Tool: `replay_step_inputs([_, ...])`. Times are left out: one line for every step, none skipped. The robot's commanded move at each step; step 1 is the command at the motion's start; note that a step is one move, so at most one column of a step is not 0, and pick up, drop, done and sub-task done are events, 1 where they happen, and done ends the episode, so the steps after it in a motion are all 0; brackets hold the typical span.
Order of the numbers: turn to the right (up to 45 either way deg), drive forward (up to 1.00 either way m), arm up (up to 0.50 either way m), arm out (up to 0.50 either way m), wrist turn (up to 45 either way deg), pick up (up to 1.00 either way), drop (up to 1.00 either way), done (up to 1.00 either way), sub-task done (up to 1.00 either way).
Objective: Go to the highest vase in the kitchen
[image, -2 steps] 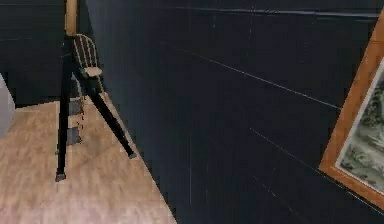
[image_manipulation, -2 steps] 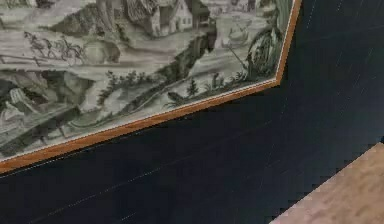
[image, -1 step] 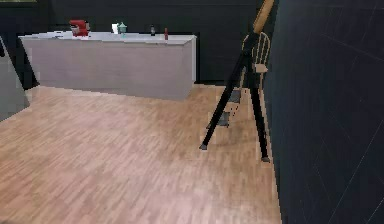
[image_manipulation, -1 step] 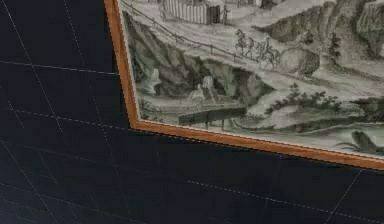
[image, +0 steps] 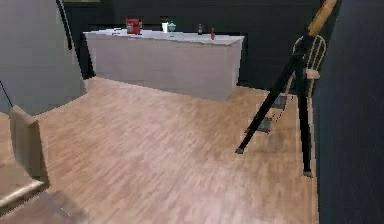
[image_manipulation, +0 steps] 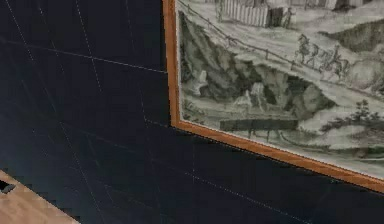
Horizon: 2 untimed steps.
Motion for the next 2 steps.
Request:
replay_step_inputs([0.0, 1.00, 0.00, 0.00, 0.0, 0.00, 0.00, 0.00, 0.00])
replay_step_inputs([0.0, 1.00, 0.00, 0.00, 0.0, 0.00, 0.00, 0.00, 0.00])
